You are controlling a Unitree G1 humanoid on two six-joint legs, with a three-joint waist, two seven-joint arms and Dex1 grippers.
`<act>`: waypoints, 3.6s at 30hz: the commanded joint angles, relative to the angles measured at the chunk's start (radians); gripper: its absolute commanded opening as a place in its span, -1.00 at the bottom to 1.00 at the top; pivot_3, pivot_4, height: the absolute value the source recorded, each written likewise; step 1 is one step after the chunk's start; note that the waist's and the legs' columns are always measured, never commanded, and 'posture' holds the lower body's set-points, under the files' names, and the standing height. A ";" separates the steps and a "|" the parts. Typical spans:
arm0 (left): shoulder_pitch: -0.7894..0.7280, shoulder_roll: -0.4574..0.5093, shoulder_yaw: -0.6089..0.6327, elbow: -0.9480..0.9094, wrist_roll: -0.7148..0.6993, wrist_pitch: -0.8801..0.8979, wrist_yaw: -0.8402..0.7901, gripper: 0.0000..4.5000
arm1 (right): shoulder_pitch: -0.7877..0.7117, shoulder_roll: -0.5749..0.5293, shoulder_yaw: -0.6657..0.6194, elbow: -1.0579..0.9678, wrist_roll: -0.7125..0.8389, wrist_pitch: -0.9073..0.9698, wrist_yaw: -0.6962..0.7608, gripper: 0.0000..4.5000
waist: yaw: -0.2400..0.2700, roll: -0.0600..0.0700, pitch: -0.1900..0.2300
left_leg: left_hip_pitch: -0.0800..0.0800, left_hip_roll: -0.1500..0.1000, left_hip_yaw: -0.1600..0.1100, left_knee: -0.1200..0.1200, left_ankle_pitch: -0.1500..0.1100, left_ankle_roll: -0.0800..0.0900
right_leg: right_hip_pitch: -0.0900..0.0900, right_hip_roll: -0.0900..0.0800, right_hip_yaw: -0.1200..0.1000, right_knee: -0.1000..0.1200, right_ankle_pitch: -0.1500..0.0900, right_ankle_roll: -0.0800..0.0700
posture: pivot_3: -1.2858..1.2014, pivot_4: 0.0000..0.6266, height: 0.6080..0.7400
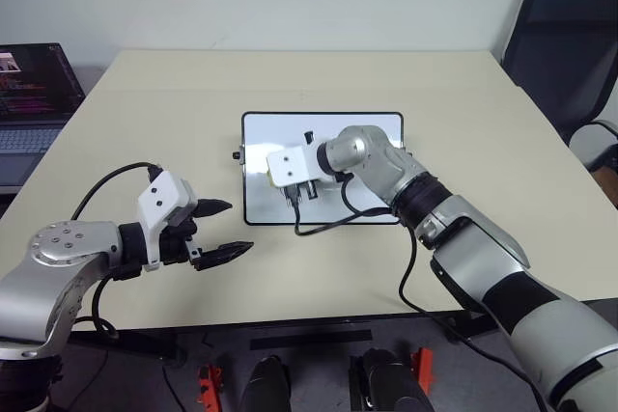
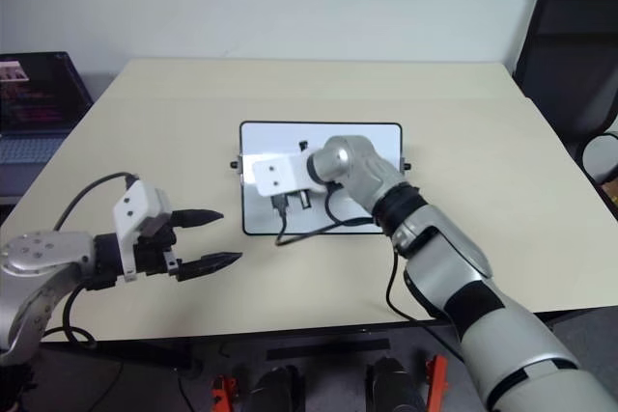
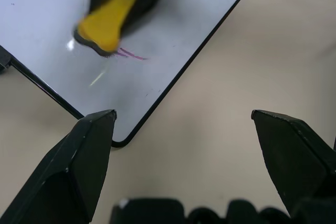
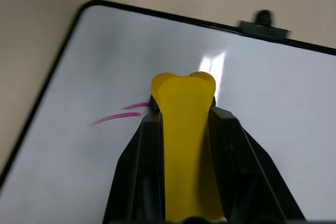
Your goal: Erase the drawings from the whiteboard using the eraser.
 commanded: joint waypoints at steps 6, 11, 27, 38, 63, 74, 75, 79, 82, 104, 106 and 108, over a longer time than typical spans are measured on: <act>-0.001 0.023 0.043 0.021 -0.006 -0.025 -0.027 1.00 | -0.051 0.030 -0.018 0.102 -0.071 -0.004 -0.218 -0.63 | -0.002 0.000 0.000 | 0.002 0.000 -0.001 0.000 0.000 0.000 | -0.001 0.000 0.000 0.000 0.003 -0.003 | 0.03 -0.52 1.00; 0.001 0.027 0.046 0.021 -0.006 -0.024 -0.029 1.00 | 0.045 -0.041 0.101 0.043 -0.152 -0.073 -0.064 -0.63 | 0.000 -0.001 -0.001 | 0.002 -0.001 0.000 0.000 0.001 0.001 | -0.002 -0.002 0.000 -0.002 0.003 -0.003 | 0.03 -0.52 1.00; -0.016 0.029 0.032 0.016 -0.008 -0.020 -0.038 1.00 | -0.070 -0.029 -0.035 0.064 -0.114 -0.036 -0.306 -0.63 | 0.000 0.000 0.003 | 0.002 -0.001 -0.001 0.000 0.001 0.001 | -0.004 -0.002 0.000 -0.001 0.003 -0.004 | 0.03 -0.52 1.00; -0.074 0.014 -0.007 0.004 -0.018 -0.006 -0.035 1.00 | 0.107 -0.279 -0.110 -0.009 -0.062 0.018 -0.111 -0.64 | 0.017 -0.001 0.002 | -0.002 -0.002 0.001 -0.002 0.001 0.001 | 0.000 -0.003 0.000 -0.003 -0.002 0.000 | 0.03 -0.52 1.00; -0.298 -0.035 -0.155 0.075 -0.003 -0.021 -0.072 1.00 | 0.412 -0.391 -0.210 -0.464 0.012 0.288 -0.070 -0.70 | -0.004 0.007 0.005 | -0.013 -0.001 0.022 -0.001 0.010 0.017 | -0.004 -0.023 -0.002 -0.069 0.015 -0.026 | 0.03 -0.52 1.00; -0.288 -0.084 -0.122 0.113 0.041 -0.052 0.027 1.00 | 0.553 -0.299 -0.500 -1.138 0.212 0.755 -0.084 -0.70 | 0.004 0.001 0.009 | -0.017 -0.002 0.040 0.000 0.015 0.024 | -0.017 -0.029 0.006 -0.065 0.051 0.008 | 0.03 -0.52 1.00; -0.282 -0.085 -0.120 0.110 0.041 -0.055 0.027 1.00 | 0.568 -0.297 -0.521 -1.189 0.226 0.808 -0.090 -0.70 | 0.008 -0.001 0.009 | -0.017 -0.002 0.039 0.000 0.016 0.025 | -0.019 -0.029 0.005 -0.061 0.053 0.012 | 0.03 -0.52 1.00; -0.264 -0.121 -0.119 0.076 0.024 -0.058 0.058 1.00 | 0.667 -0.284 -0.636 -1.334 0.237 1.004 -0.180 -0.70 | 0.031 -0.002 0.008 | -0.016 0.001 0.030 -0.002 0.007 0.012 | -0.022 -0.022 -0.001 -0.050 0.054 0.018 | 0.03 -0.52 1.00; -0.266 -0.145 -0.131 0.056 0.016 -0.053 0.066 1.00 | 0.737 -0.274 -0.697 -1.387 0.250 1.109 -0.234 -0.70 | 0.037 -0.002 0.008 | -0.018 0.002 0.030 -0.002 -0.002 0.000 | -0.026 -0.021 -0.001 -0.037 0.043 0.018 | 0.03 -0.52 1.00; -0.656 -0.320 -0.518 0.246 0.070 -0.159 -0.338 1.00 | 0.888 -0.217 -0.903 -1.271 0.469 1.371 -0.440 -0.70 | 0.027 -0.002 0.008 | -0.015 0.002 0.028 0.012 -0.006 0.005 | -0.017 -0.019 0.001 -0.035 0.036 0.020 | 0.03 -0.52 1.00; -0.671 -0.332 -0.540 0.292 0.102 -0.193 -0.357 1.00 | 0.877 -0.223 -0.904 -1.238 0.483 1.353 -0.454 -0.70 | 0.025 -0.002 0.008 | -0.015 0.001 0.028 0.012 -0.006 0.005 | -0.017 -0.019 0.001 -0.035 0.036 0.020 | 0.03 -0.52 1.00; -0.682 -0.340 -0.554 0.326 0.129 -0.224 -0.370 1.00 | 0.867 -0.228 -0.906 -1.211 0.492 1.335 -0.471 -0.70 | 0.021 -0.002 0.008 | -0.015 0.002 0.028 0.012 -0.006 0.005 | -0.017 -0.019 0.001 -0.035 0.036 0.020 | 0.03 -0.52 1.00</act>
